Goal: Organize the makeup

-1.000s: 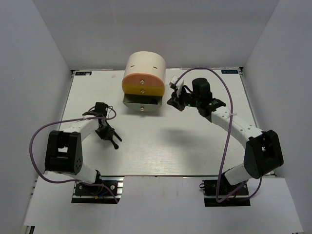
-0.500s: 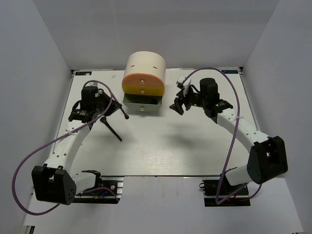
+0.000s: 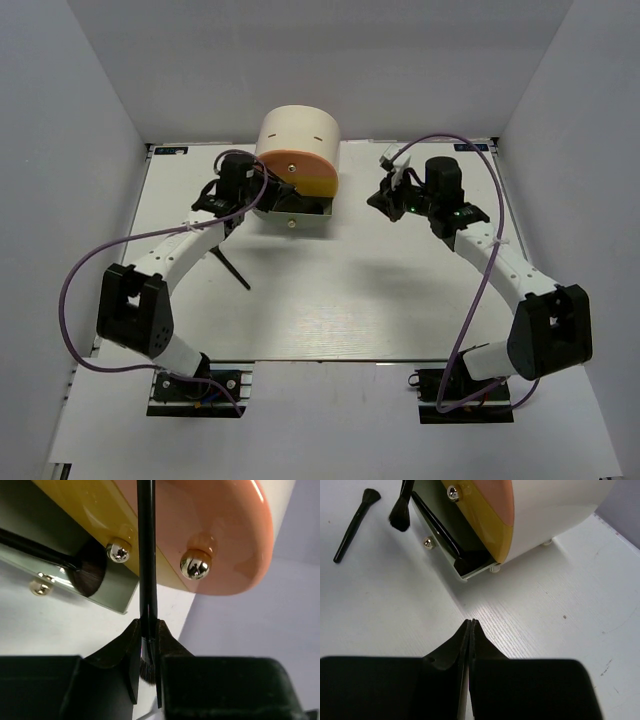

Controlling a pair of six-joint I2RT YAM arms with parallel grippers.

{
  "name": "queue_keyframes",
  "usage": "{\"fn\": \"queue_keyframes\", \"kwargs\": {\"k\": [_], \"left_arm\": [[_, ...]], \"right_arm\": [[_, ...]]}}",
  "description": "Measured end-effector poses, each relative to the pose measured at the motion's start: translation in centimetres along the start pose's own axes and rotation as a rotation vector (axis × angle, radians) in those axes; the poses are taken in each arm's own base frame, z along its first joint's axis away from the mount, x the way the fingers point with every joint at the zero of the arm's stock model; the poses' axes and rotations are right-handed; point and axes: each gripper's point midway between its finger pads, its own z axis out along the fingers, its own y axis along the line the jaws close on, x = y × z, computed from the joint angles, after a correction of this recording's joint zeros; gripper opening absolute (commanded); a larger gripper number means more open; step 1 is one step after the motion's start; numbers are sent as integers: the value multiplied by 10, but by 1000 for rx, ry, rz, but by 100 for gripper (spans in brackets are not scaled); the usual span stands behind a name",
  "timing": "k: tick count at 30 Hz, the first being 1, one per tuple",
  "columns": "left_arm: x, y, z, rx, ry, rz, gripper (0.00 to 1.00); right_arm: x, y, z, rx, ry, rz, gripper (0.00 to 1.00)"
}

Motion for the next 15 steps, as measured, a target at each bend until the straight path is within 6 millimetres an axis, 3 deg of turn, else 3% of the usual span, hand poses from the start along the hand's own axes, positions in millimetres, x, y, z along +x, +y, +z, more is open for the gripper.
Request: {"fn": "queue_keyframes", "kwargs": {"k": [9,15], "left_arm": [[4,-10,28,-93,-106,-211,0],[14,5,40,-172,-135,-261,0]], "right_arm": [[2,-8,-9,32,-8,28,0],[7,-13,-11,48,-5,42,0]]}}
